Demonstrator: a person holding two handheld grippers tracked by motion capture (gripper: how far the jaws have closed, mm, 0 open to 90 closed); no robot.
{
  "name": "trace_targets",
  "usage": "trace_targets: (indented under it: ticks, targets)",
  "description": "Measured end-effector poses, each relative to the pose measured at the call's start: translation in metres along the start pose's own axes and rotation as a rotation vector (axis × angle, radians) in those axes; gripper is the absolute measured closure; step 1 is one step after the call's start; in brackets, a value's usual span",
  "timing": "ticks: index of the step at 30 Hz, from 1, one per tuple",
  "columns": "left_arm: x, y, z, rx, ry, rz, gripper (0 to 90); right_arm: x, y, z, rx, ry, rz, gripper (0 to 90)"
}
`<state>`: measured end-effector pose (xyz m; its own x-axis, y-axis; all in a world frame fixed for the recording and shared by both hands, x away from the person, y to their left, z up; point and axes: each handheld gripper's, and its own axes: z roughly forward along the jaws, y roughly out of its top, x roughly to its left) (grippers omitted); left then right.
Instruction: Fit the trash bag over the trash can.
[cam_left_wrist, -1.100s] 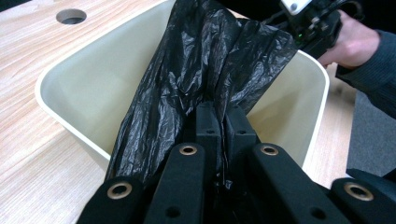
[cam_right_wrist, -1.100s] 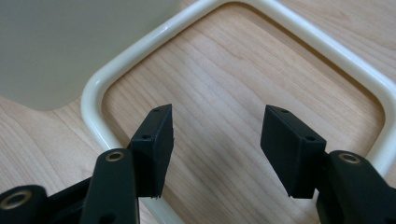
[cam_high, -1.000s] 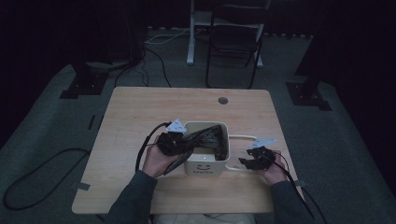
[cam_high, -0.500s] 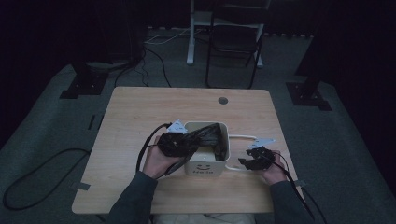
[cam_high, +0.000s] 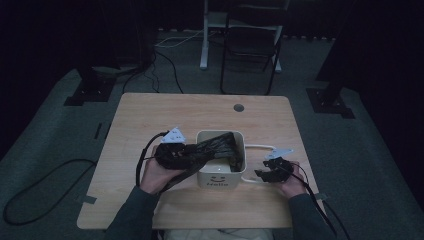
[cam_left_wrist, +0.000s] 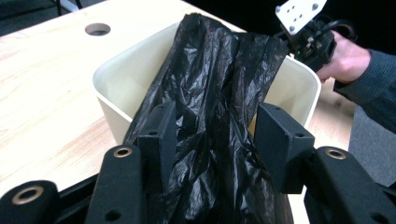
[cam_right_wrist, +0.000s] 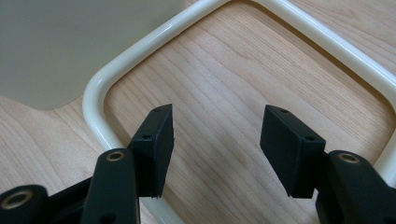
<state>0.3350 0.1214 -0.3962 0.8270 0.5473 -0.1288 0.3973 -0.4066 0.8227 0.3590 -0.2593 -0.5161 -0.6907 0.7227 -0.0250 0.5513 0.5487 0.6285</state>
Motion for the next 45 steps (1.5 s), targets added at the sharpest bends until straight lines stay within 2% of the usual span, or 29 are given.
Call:
trace_targets:
  ticks: [4, 6, 15, 21, 25, 33, 39, 45]
  targets:
    - [0.0, 0.0, -0.008, -0.019, 0.006, 0.001, 48.6, 0.0, 0.0, 0.0, -0.001, 0.001, 0.002, 43.9]
    - [0.001, -0.001, -0.016, -0.045, 0.012, -0.002, 48.5, 0.0, 0.0, 0.001, 0.002, 0.002, 0.0, 43.8]
    - [0.012, -0.008, -0.04, -0.079, 0.068, -0.02, 48.7, 0.0, 0.0, 0.001, 0.001, 0.002, 0.0, 43.9]
    - [0.022, -0.023, -0.049, -0.062, 0.109, -0.043, 49.1, 0.0, 0.0, 0.0, -0.002, 0.002, 0.0, 44.0]
    - [0.029, -0.038, -0.054, -0.046, 0.129, -0.072, 49.9, 0.0, 0.001, 0.0, -0.002, 0.008, -0.003, 47.8]
    - [0.039, -0.062, -0.065, -0.015, 0.143, -0.099, 56.0, 0.002, 0.002, 0.001, 0.002, 0.033, -0.016, 56.7]
    - [0.043, -0.075, -0.067, 0.005, 0.127, -0.102, 59.9, 0.003, 0.003, 0.002, 0.0, 0.042, -0.025, 59.9]
    - [0.046, -0.084, -0.065, 0.01, 0.124, -0.119, 55.5, 0.003, 0.003, 0.001, -0.003, 0.03, -0.022, 64.7]
